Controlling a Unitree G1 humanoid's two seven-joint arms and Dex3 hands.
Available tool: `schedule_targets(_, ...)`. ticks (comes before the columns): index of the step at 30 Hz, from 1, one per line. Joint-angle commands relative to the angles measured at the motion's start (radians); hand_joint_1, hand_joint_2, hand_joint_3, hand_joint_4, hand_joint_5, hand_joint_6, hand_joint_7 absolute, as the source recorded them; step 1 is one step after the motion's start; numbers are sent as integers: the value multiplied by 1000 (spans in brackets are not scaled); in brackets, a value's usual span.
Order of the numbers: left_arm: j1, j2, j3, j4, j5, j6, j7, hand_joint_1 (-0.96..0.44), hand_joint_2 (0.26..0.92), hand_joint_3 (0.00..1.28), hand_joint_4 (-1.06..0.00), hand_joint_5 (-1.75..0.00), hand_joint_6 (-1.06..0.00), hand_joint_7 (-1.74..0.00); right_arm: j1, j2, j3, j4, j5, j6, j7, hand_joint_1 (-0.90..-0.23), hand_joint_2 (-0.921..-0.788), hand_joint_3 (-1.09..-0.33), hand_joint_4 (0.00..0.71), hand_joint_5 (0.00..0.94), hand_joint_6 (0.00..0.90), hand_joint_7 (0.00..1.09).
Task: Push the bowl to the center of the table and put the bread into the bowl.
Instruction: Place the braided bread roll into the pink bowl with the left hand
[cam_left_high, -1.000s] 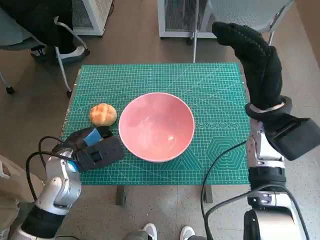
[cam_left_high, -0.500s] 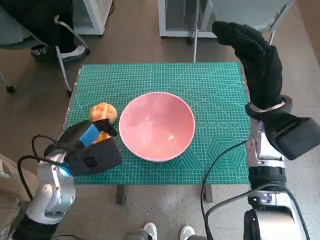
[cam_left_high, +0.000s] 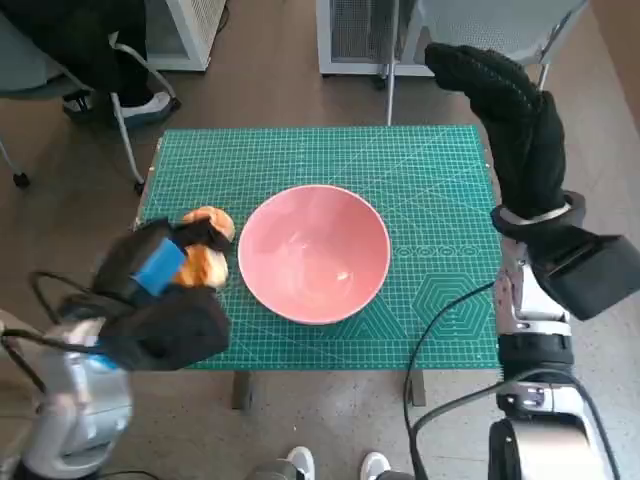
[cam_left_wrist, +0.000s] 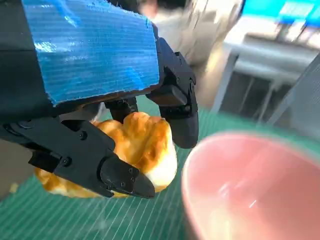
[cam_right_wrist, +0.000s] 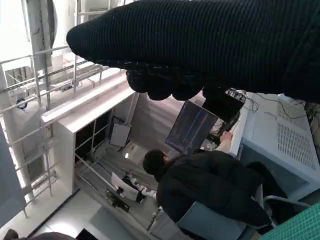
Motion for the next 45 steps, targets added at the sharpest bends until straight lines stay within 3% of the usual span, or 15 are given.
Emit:
schedule_targets(1,-10,11,25,-47,-6,-17,-17,2,899,84,-750,-1176,-629,-1092,12,3,2,3,-2,10,-3,-672,-921,-757,189,0,75,294)
schedule_targets(11,-37,12,66,-87,-24,-71,-14,2,899,72,-762,-1173,-646,-1066,13,3,1,3,-3,6,-6,-668,-921,-757,190,0,71,302)
schedule_targets(13,-71,16,75,-98,-31,-103,-5,3,884,94,-745,-1237,-695,-967,14,3,0,3,-3,5,-7,-667,-921,-757,190,0,70,304)
schedule_targets(23,-145,5,60,-72,-21,-154,-4,5,860,135,-705,-1329,-763,-844,16,5,1,-1,-5,3,-10,-665,-921,-756,191,1,68,310)
schedule_targets(26,-175,1,45,-55,-13,-165,-3,6,792,267,-681,-1376,-776,-837,16,5,0,0,-6,3,-10,-665,-921,-756,191,1,67,311)
schedule_targets(30,-225,-12,14,-23,-3,-178,0,6,760,328,-669,-1398,-782,-835,17,4,-1,-1,-6,3,-10,-666,-921,-756,191,1,66,314)
schedule_targets(37,-375,-81,-78,114,-2,-238,31,1,865,145,-691,-1287,-705,-972,22,-1,-2,-12,-6,5,-15,-667,-921,-755,192,1,64,318)
schedule_targets(45,-470,-150,-122,287,-34,-341,91,0,899,69,-759,-1139,-647,-1100,27,-6,-4,-18,-12,5,-21,-667,-921,-754,193,1,63,322)
